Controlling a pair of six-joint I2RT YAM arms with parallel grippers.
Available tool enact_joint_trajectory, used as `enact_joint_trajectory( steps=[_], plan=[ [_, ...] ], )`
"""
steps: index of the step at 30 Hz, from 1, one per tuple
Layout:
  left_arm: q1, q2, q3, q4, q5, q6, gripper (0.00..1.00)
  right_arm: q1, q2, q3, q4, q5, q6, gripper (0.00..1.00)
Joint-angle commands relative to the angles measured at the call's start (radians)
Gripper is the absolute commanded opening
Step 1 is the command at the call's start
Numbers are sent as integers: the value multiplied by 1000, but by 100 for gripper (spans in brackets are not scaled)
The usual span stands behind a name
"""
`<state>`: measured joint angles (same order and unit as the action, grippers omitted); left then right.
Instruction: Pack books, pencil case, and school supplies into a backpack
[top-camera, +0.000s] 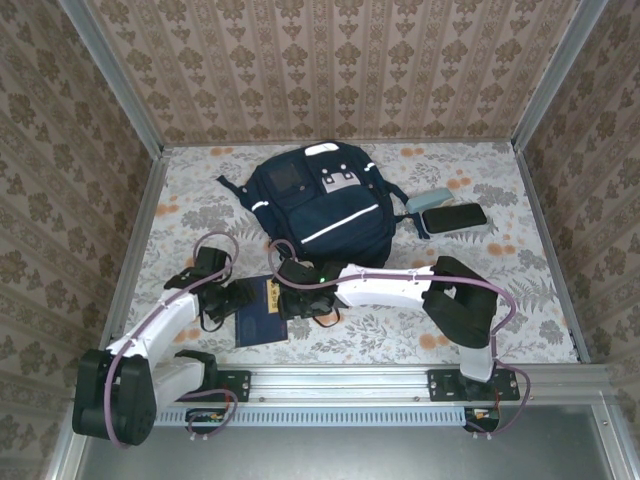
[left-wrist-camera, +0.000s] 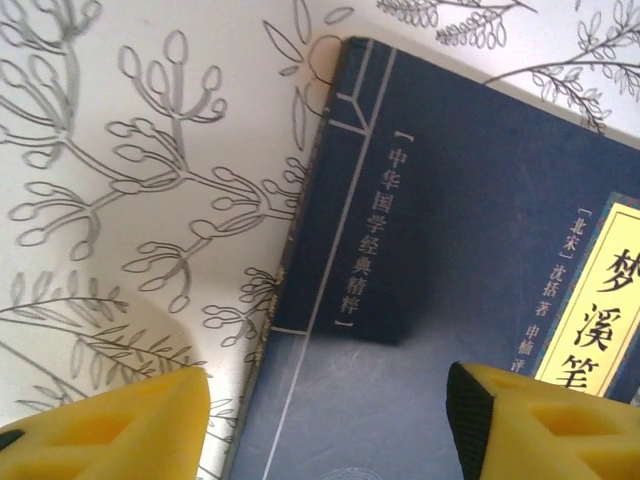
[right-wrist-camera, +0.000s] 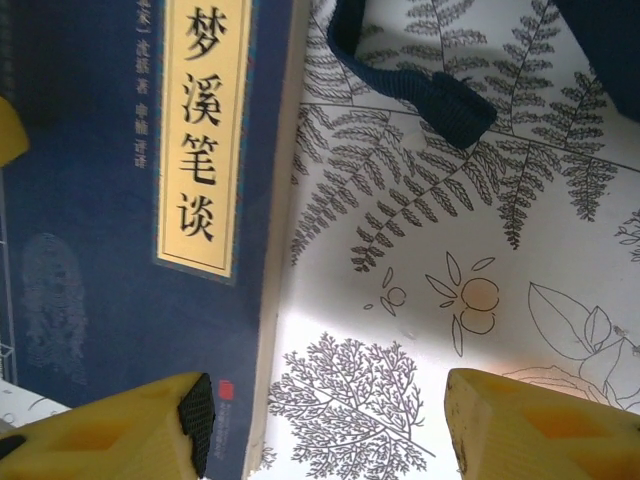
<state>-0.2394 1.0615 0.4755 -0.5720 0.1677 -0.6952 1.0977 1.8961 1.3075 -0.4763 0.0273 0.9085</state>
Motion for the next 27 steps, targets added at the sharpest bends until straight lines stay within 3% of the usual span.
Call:
enact_joint_trajectory(
  steps=[1, 12, 27],
  plan=[
    [11, 2, -24, 31, 70, 5, 61, 2, 26, 44, -36, -24, -29, 64],
    [9, -41, -71, 45, 164, 3, 52, -1, 112, 109, -136, -4, -66, 54],
    [2, -87, -95, -14, 175, -52, 53, -18, 182, 104, -185, -2, -54, 40]
  ],
)
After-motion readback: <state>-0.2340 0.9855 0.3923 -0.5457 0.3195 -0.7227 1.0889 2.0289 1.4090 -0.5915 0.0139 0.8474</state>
